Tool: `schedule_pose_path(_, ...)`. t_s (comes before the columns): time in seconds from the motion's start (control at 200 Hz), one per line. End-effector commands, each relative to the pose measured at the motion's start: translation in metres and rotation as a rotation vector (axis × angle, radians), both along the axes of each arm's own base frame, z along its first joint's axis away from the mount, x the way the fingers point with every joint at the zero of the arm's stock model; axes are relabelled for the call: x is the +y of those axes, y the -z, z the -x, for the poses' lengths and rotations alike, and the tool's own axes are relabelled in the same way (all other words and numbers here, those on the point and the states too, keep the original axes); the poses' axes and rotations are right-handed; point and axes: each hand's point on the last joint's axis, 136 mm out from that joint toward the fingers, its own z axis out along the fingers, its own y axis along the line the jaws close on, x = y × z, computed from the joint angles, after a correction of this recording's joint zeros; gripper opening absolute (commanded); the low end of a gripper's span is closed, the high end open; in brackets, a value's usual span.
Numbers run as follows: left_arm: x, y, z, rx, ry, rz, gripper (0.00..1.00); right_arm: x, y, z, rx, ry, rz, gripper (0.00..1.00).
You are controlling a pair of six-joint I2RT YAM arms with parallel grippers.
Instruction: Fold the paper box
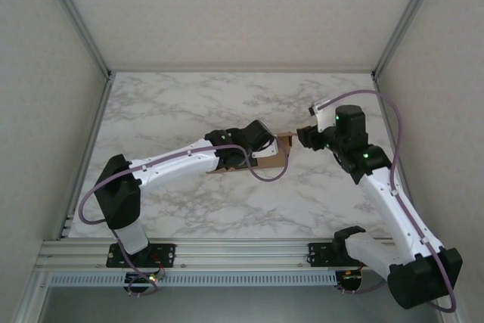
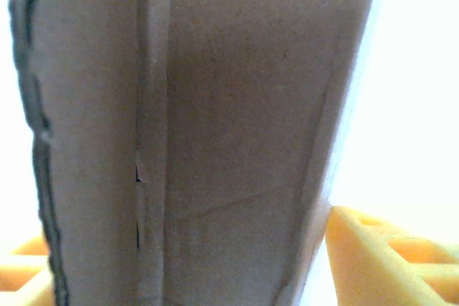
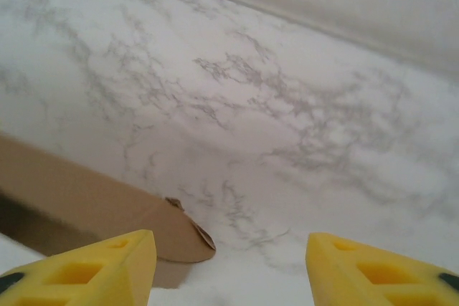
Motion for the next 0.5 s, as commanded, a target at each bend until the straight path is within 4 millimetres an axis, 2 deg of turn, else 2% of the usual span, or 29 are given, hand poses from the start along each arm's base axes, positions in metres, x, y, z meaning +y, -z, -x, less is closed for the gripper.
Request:
schedule_pose_path(0.0,-0.009,-0.015,0.008,0.038,0.056,0.057,0.68,0.015,-0.010,0.007,-0.210,-0.294,0.219,0.58)
schedule_pose_path(0.195,-0.009,-0.007,0.007,0.054,0.065,0.040,0.67,0.032,0.002,0.019,-0.125,-0.516,0.254,0.57)
schedule_pose_path(0.371,-0.008,0.003,0.009,0.072,0.057,0.026,0.67,0.035,0.023,0.029,-0.056,-0.600,0.267,0.57)
schedule_pose_path(0.496,-0.007,0.004,0.010,0.071,0.057,0.028,0.67,0.032,0.032,0.026,-0.036,-0.597,0.269,0.58)
